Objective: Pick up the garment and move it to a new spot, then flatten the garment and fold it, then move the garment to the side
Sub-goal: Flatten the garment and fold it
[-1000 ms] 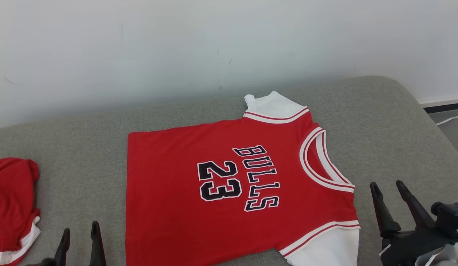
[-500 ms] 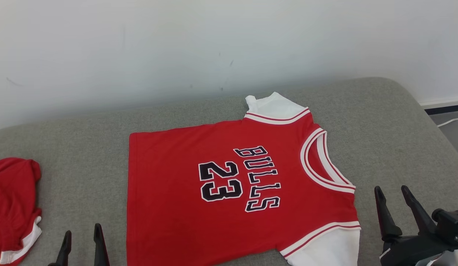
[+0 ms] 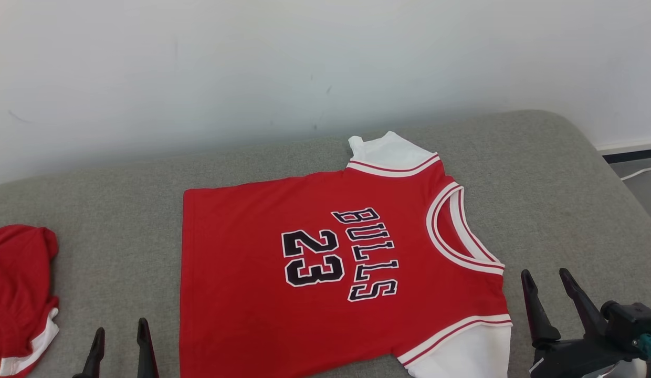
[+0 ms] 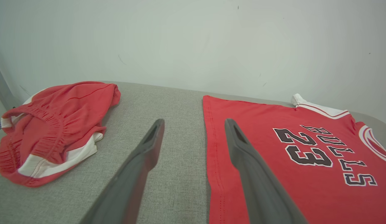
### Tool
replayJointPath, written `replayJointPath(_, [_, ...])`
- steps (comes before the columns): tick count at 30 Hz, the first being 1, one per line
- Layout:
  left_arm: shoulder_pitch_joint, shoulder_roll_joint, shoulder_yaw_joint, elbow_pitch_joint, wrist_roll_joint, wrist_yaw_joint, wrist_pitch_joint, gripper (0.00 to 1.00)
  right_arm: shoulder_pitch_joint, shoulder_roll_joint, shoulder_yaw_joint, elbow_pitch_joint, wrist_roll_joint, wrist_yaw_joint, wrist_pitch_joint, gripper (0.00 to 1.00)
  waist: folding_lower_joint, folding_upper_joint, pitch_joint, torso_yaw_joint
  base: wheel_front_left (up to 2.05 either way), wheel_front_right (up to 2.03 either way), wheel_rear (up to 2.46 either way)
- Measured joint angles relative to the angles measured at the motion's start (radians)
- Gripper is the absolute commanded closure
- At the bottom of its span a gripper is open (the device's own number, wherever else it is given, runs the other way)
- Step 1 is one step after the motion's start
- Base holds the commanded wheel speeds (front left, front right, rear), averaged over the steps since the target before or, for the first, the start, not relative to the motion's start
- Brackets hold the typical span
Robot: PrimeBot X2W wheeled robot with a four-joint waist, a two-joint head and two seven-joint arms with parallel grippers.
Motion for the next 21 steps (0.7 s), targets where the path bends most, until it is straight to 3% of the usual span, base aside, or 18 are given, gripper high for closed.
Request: replayJointPath(21, [0.017, 0.000, 0.000, -0.016, 0.033, 0.000, 0.035, 0.00, 0.000, 0.004, 0.003, 0.017, -0.009, 0.000, 0.000, 0.00, 0.0000, 0.0000, -0.001, 0.006, 0.00, 0.00, 0.00])
